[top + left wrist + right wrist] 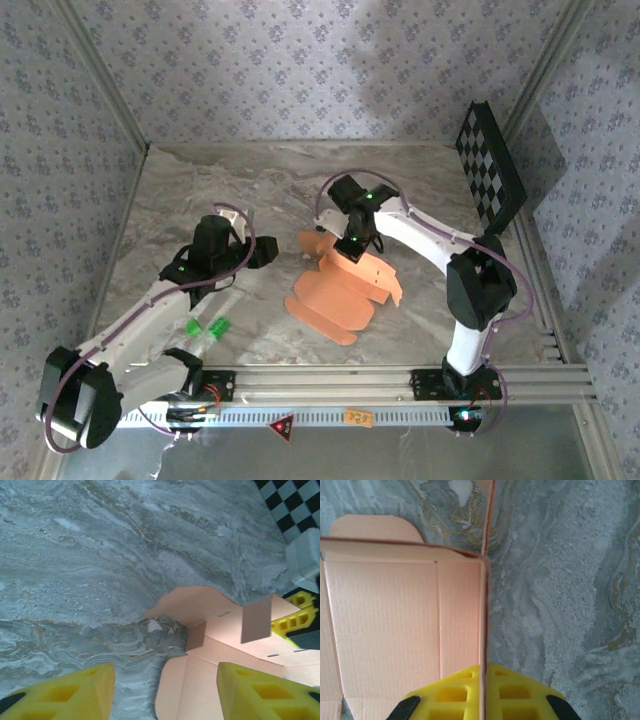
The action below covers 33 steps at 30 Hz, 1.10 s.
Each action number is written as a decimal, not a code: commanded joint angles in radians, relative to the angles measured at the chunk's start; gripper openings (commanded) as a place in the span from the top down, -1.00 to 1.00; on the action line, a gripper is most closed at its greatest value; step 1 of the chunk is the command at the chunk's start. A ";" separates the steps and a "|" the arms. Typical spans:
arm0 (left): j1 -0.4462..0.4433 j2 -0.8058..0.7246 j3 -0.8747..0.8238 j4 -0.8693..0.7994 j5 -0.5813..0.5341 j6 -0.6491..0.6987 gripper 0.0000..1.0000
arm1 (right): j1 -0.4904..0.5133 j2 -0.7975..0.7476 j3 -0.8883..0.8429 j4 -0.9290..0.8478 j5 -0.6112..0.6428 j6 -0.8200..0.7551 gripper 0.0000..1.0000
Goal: Fold the paper box
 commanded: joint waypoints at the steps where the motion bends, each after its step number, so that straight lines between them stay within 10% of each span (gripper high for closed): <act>1: -0.006 0.028 0.064 -0.044 -0.022 0.066 -0.14 | 0.000 0.016 0.014 -0.030 -0.022 -0.095 1.00; 33: -0.030 0.541 0.371 -0.068 0.274 0.478 -0.19 | -0.037 0.033 0.003 -0.005 -0.087 -0.177 1.00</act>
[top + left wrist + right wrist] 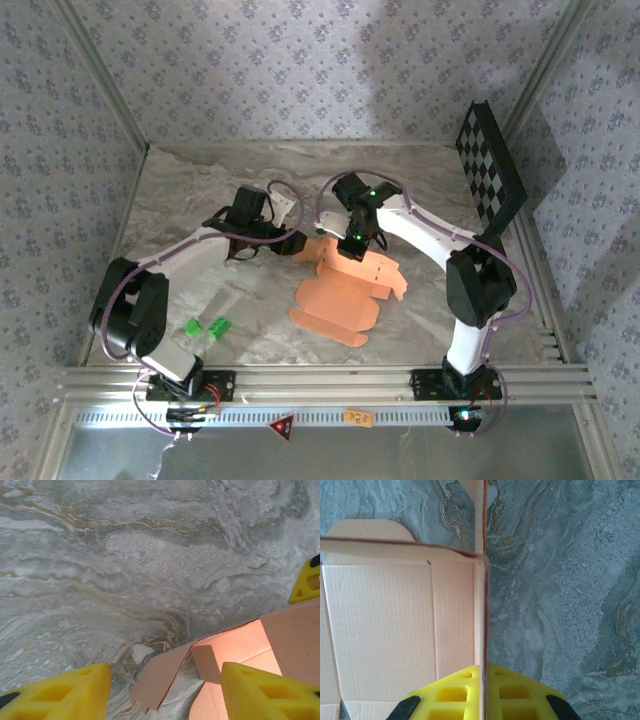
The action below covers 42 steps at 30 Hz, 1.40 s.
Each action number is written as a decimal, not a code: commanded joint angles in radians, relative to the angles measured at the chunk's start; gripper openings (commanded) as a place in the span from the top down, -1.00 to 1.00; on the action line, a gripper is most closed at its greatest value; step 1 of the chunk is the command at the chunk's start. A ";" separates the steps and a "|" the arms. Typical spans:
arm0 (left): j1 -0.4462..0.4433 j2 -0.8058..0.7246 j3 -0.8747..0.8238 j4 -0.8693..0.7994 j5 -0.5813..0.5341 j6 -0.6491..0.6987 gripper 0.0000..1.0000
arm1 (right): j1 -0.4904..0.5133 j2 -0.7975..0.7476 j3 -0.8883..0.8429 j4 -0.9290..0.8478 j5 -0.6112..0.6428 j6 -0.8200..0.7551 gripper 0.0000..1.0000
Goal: Fold the paper box
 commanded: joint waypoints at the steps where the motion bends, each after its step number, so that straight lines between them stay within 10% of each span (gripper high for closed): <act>1: -0.009 0.032 0.042 -0.024 0.046 0.044 -0.17 | -0.006 0.021 -0.001 -0.008 -0.009 -0.018 1.00; 20: -0.065 0.062 0.082 -0.098 0.051 0.069 0.75 | -0.029 -0.003 -0.017 0.023 0.002 0.021 1.00; 42: -0.160 -0.009 -0.016 -0.076 0.051 -0.082 0.80 | -0.005 -0.026 -0.038 0.055 0.074 0.104 1.00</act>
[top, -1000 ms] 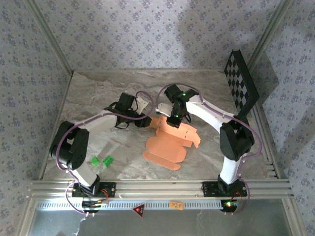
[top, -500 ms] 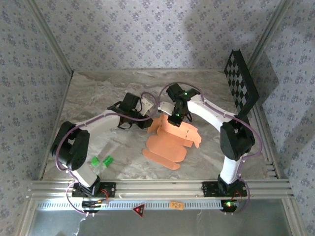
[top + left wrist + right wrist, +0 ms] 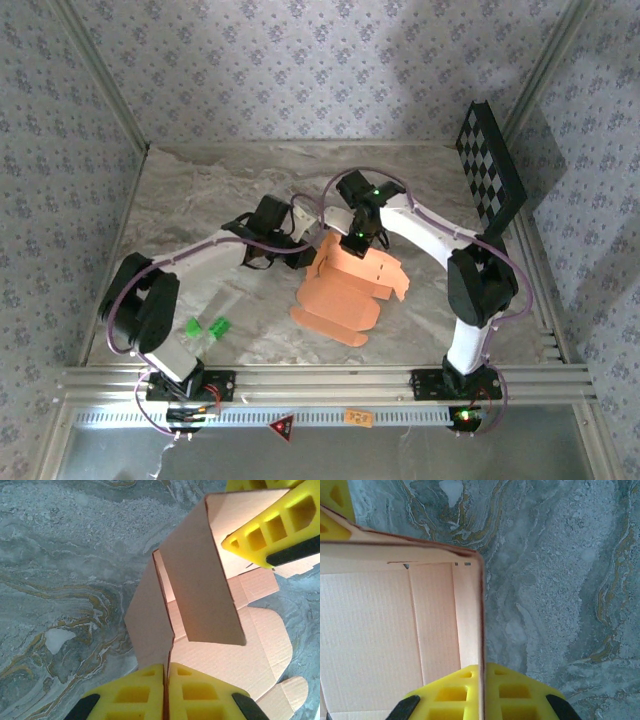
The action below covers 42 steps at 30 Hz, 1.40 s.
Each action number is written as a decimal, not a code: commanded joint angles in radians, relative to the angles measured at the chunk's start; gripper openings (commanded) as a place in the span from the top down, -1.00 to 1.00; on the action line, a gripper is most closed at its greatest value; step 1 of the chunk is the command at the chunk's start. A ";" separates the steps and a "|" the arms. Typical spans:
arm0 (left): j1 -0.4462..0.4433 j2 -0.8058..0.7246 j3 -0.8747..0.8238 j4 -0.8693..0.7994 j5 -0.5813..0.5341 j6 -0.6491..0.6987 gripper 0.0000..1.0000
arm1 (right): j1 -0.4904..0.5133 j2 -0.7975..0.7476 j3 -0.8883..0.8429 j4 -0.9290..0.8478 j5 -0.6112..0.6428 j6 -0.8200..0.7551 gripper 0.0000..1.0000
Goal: Fold the paper box
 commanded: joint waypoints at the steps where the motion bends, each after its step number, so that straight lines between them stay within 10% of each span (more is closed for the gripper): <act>1: -0.026 -0.037 -0.040 0.010 0.019 -0.038 0.80 | 0.018 -0.021 -0.023 0.017 0.041 0.051 1.00; 24: -0.069 -0.066 -0.195 0.091 -0.054 -0.117 0.72 | 0.109 -0.098 -0.130 0.056 0.188 0.176 0.99; 42: -0.073 -0.074 -0.259 0.129 -0.083 -0.148 0.70 | 0.132 -0.227 -0.153 0.046 0.174 0.213 0.51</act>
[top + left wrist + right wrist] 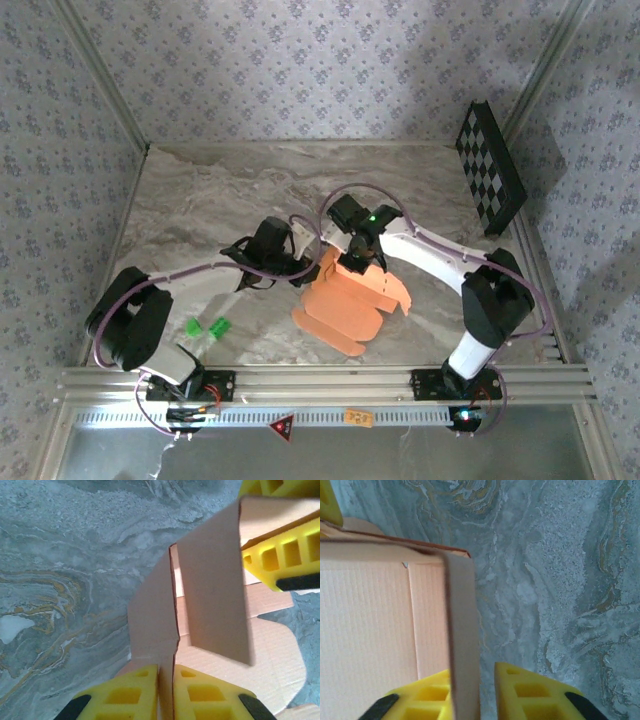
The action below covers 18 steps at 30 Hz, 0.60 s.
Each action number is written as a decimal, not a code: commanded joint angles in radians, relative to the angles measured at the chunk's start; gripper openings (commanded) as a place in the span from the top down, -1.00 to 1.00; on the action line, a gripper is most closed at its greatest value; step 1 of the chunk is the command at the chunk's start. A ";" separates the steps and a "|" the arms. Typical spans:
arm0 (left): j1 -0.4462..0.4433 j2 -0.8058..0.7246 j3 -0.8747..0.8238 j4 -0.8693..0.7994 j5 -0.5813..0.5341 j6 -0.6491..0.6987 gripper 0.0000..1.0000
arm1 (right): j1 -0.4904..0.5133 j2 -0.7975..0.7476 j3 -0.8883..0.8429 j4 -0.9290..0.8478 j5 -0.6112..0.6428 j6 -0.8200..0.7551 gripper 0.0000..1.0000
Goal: Fold the paper box
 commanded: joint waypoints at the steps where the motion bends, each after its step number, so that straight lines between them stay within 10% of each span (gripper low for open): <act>1: 0.003 0.023 -0.038 -0.119 -0.027 -0.035 0.70 | 0.003 -0.086 0.018 -0.006 -0.037 0.020 0.49; 9: 0.002 0.015 -0.030 -0.133 -0.032 -0.031 0.69 | -0.005 -0.139 0.007 -0.035 -0.099 0.028 0.37; 18: 0.001 -0.038 0.022 -0.191 -0.066 0.000 0.75 | -0.015 -0.170 -0.059 0.011 -0.140 0.055 0.70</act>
